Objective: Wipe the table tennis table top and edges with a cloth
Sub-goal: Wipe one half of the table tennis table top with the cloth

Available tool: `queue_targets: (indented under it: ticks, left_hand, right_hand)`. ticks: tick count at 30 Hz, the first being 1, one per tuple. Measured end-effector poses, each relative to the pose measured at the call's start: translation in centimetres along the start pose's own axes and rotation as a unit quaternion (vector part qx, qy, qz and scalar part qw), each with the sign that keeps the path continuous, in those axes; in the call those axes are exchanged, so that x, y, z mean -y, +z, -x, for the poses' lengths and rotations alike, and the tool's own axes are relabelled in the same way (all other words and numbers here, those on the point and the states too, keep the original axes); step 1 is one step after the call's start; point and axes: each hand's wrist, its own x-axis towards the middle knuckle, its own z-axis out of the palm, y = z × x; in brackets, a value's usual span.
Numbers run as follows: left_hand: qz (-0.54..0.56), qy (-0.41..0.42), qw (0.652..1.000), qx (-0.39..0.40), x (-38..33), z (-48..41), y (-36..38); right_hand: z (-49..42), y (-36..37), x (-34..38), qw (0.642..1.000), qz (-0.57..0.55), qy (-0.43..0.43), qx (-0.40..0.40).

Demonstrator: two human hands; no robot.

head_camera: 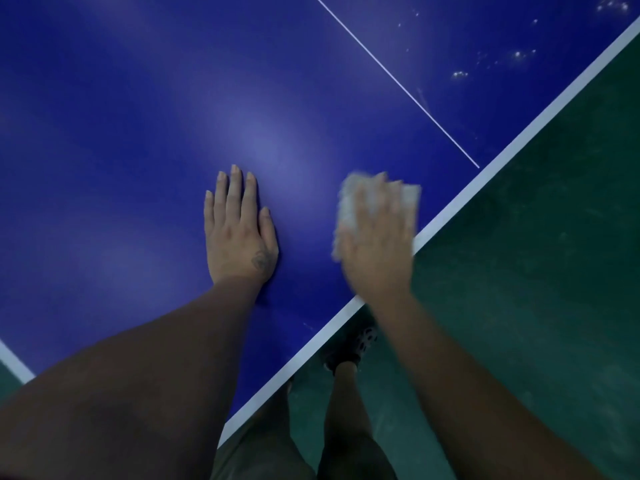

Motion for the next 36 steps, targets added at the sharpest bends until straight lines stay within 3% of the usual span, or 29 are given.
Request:
queue_targets:
  ticks: [2, 5, 7, 11, 14, 16, 19, 23, 26, 29, 31, 33, 36]
  left_hand:
    - [0.001, 0.002, 1.000, -0.003, 0.0, 0.0, 0.1]
    - [-0.001, 0.005, 1.000, -0.007, 0.1, 0.1, 0.1]
    - [-0.004, 0.004, 1.000, -0.004, 0.1, 0.2, 0.0]
    - [-0.003, 0.003, 1.000, 0.003, 0.0, 0.3, -0.2]
    - [-0.003, 0.003, 1.000, 0.005, 0.0, 0.3, -0.2]
    - [-0.003, 0.003, 1.000, 0.004, 0.1, 0.2, -0.2]
    - [-0.003, 0.003, 1.000, 0.005, 0.1, 0.3, -0.3]
    - [-0.008, 0.000, 1.000, 0.019, 0.0, 0.3, -0.5]
    - [-0.014, -0.004, 0.999, 0.034, 0.0, 0.2, -0.6]
    - [-0.016, -0.005, 0.999, 0.043, 0.0, 0.3, -0.6]
    - [-0.016, -0.004, 0.999, 0.045, 0.0, 0.3, -0.7]
    - [-0.016, -0.004, 0.999, 0.048, 0.0, 0.2, -0.8]
    - [-0.017, -0.004, 0.998, 0.056, -0.1, 0.1, -0.9]
  right_hand:
    - [4.1, 0.8, 2.2, 0.993, -0.009, -0.114, 0.028]
    - [7.0, 1.5, 0.4, 0.982, -0.025, -0.184, 0.022]
    - [6.5, 1.5, -2.3, 0.987, 0.009, -0.161, 0.014]
    - [2.8, 0.6, -6.4, 0.999, 0.009, 0.047, -0.012]
    - [1.4, 0.2, -3.4, 0.990, -0.017, 0.139, -0.009]
    - [2.7, 0.8, 0.8, 0.994, -0.026, 0.103, -0.018]
    - [8.7, 2.3, 6.6, 0.999, -0.042, -0.022, 0.002]
    - [15.2, 2.5, 5.4, 0.991, -0.048, -0.108, 0.061]
    - [13.8, 2.2, 0.4, 0.996, -0.007, -0.074, 0.042]
    - [8.2, 1.4, -3.4, 0.997, 0.017, 0.070, 0.010]
    - [4.8, 0.8, -3.4, 0.993, 0.005, 0.120, 0.004]
    - [3.6, 0.9, -1.1, 0.995, 0.005, 0.097, 0.000]
    - [6.3, 1.9, 4.3, 1.000, 0.016, -0.025, 0.007]
